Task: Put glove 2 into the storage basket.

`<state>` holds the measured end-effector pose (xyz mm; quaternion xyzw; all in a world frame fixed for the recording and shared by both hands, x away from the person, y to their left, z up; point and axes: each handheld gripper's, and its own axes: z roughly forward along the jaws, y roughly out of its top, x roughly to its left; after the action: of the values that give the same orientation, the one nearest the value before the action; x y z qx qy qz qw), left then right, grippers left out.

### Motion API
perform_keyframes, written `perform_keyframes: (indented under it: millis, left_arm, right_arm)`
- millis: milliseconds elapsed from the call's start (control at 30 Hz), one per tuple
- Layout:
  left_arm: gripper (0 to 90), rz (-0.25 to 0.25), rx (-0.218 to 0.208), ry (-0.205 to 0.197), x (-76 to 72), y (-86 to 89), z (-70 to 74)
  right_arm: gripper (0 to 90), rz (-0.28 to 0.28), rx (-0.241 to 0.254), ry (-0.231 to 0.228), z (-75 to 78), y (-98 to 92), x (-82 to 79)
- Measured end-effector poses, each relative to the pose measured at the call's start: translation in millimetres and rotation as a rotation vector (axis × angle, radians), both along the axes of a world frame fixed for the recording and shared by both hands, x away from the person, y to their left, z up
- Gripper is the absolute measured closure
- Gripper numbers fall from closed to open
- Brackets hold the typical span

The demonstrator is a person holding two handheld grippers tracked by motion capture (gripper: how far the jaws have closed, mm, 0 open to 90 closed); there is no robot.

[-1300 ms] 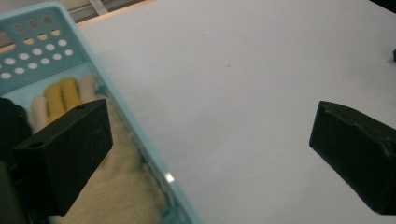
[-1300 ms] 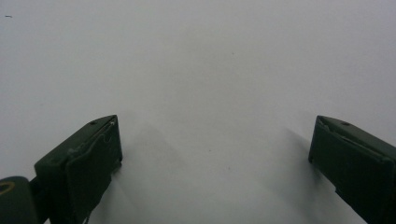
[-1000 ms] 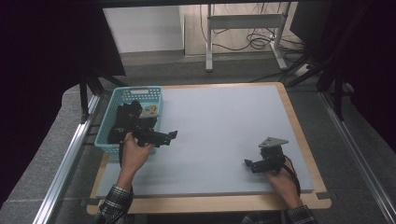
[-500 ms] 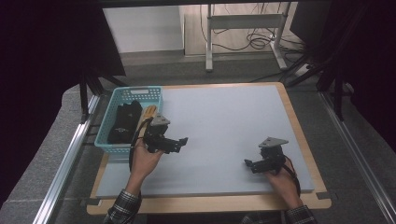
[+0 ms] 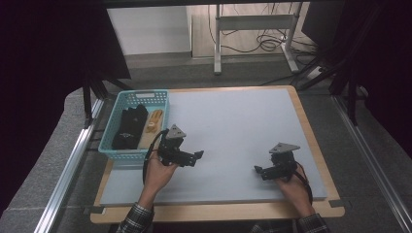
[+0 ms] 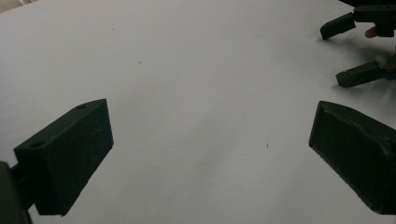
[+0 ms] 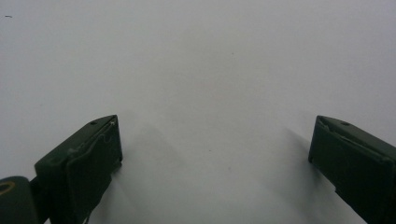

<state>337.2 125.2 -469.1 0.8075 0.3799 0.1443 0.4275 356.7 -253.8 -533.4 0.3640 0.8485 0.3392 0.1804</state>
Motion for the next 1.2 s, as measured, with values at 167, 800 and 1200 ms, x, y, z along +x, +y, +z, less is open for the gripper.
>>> perform_keyframes:
  millis: [167,800,1200]
  left_arm:
    - [0.2,-0.010,-0.010,0.005,-2.3,-5.2,-6.3]
    - [0.0,-0.063,0.035,-0.001,-10.3,-24.6,-24.8]
    - [0.0,-0.089,0.050,0.005,-16.1,-34.2,-40.3]
  right_arm:
    - [2.4,-0.002,0.002,0.001,0.0,0.2,-0.1]
    - [2.5,-0.002,0.003,0.001,0.0,0.2,-0.1]
    - [2.5,-0.002,0.002,0.000,0.0,0.2,-0.1]
